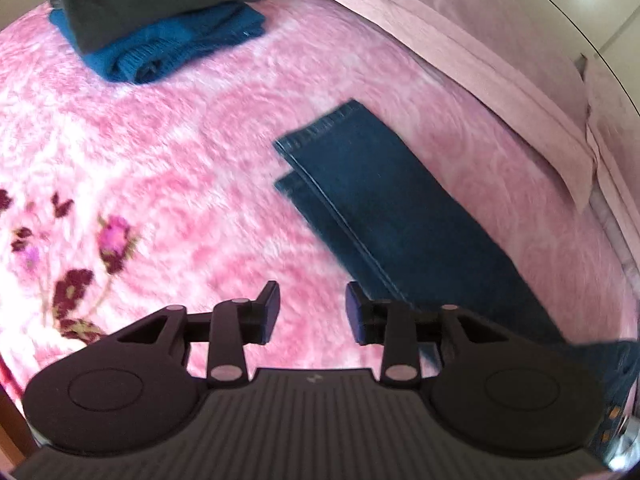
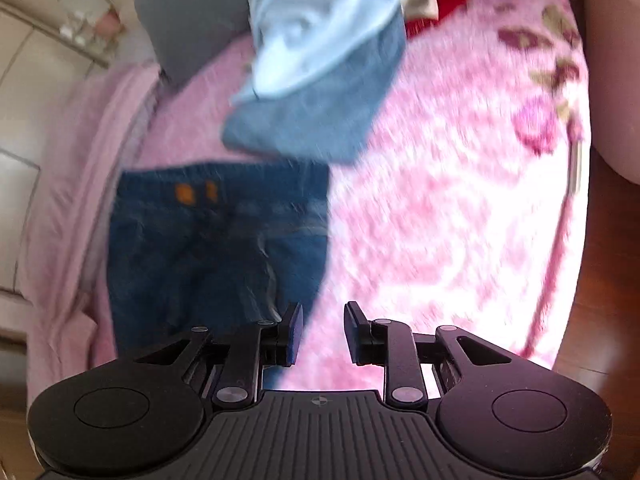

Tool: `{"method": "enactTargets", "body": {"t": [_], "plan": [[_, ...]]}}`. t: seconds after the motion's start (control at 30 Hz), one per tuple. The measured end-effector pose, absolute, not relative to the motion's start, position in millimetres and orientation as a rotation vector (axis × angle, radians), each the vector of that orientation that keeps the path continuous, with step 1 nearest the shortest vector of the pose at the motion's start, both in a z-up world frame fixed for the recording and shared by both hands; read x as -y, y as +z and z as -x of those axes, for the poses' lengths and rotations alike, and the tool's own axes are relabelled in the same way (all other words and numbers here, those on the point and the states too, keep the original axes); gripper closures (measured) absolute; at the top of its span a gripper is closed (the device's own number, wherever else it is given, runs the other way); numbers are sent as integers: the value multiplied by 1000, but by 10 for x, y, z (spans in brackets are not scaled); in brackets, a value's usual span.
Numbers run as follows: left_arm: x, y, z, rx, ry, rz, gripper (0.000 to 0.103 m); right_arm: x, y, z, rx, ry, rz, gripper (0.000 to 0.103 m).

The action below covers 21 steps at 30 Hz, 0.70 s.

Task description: Fold clothes

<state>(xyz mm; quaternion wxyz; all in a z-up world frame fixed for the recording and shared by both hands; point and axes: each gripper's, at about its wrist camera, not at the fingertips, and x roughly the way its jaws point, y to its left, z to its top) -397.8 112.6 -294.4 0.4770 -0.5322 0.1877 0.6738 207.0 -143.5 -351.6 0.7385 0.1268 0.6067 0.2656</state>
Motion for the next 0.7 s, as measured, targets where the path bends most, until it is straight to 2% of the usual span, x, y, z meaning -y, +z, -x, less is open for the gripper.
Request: {"method": "enactTargets", "body": {"t": [0.17,0.23,0.3,0.47,0.6,0.7], "plan": [[-1108,-3120,3922,-391,1625,1354,67,1399,-3837,-2118,-1369,600,-290,71],[-1191,-3185,3888,-375,1618,1348,64,1298,-3908,-2141,-1356,616,-312,57],[-1273,-3256,3863,-365,1617,1350,63,1207,-3894,-2188,-1332,642,-317,49],[-1459,-3383,3853,-332,1618,1384,66,970,-3909,-2267,-1298,661,-303,50],[-1550,-3353,3868,-283,1598,1385,67,885,-3633,-2148,-1149,737,-249,50],[-1630,-3376,3895,-270,1600,1411,67,599,-3561,-1997,-1178,858,-145,50]]}}
